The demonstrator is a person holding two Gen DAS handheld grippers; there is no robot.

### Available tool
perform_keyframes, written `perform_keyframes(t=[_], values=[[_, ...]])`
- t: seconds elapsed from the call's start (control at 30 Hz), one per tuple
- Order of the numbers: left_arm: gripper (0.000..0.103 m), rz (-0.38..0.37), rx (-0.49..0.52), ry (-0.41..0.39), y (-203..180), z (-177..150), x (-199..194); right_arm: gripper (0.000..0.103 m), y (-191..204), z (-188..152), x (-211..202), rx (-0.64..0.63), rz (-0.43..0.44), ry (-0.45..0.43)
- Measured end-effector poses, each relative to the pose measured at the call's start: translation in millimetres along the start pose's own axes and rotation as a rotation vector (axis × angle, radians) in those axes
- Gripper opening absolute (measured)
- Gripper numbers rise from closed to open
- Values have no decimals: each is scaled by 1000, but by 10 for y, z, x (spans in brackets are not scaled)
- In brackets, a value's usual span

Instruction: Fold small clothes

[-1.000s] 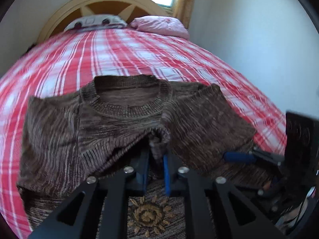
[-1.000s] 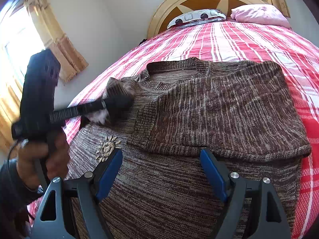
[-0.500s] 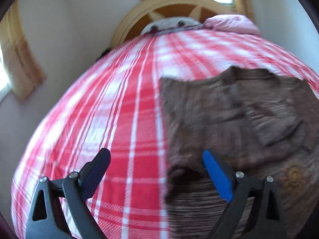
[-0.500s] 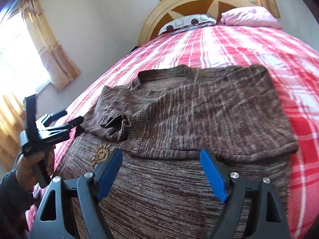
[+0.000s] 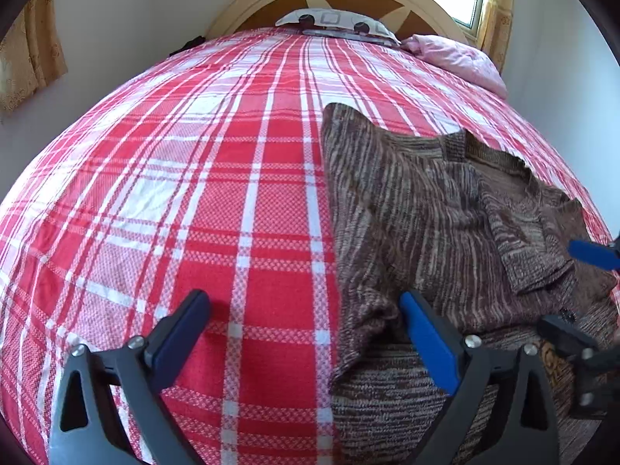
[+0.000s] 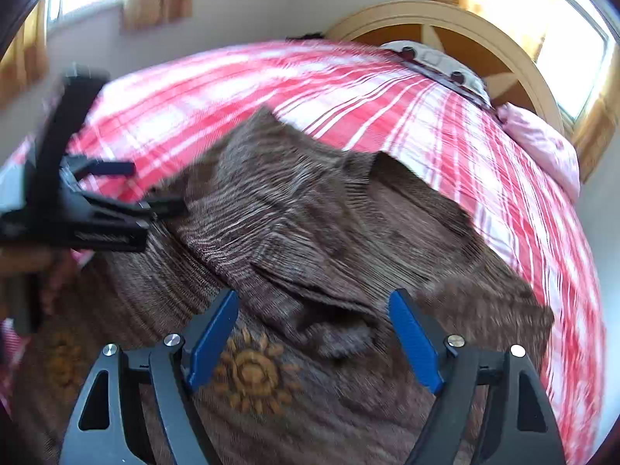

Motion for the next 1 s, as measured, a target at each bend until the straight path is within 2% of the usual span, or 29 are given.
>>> perform_keyframes(t=[0.07,0.1,0.17,0.3,0.33,0.4,0.5,0.63,0.67,0.7,0.73,0.83,0.93,0.97,1.0], values=[[101,6,4,-2,1,-9,-5,76,15,4,128,-13,-33,24],[101,6,6,-1,2,-15,-7,68,7,6,188,-10,-41,38],[103,-1,2,0,2,-20,-3,65,-44,23,228,26,-11,36],[103,5,11,7,-25,-9,19,31,-225,83,153,111,-5,4],[103,7,13,8,-30,0,30,29,-263,104,138,133,6,-4],[103,9,15,8,-38,3,36,28,-435,119,89,233,92,-21],[103,9,14,8,-38,-1,32,25,-565,131,97,260,67,-15],[103,10,15,6,-33,2,34,26,-545,128,49,235,70,-25],[103,10,14,6,-34,2,36,43,-468,136,57,209,72,-13],[103,10,15,7,-35,3,37,77,-369,140,73,185,86,2],[103,11,15,7,-36,2,35,86,-322,133,81,167,98,1],[103,8,13,6,-31,5,36,86,-118,168,137,101,50,-14],[103,8,13,6,-31,2,37,85,-24,181,240,92,47,-6],[103,6,11,6,-29,5,37,81,-11,168,273,93,48,7],[103,6,11,7,-28,9,38,65,1,158,321,89,46,24]])
Point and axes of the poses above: each gripper's, at about its wrist camera, not at the fingertips, and x roughly the way its jaws point, y to its left, z to its top, the point moved 2 cm from there along x, roughly the way its jaws point, and after that the axes turned 3 degrees about -y, right-handed, at the moved point
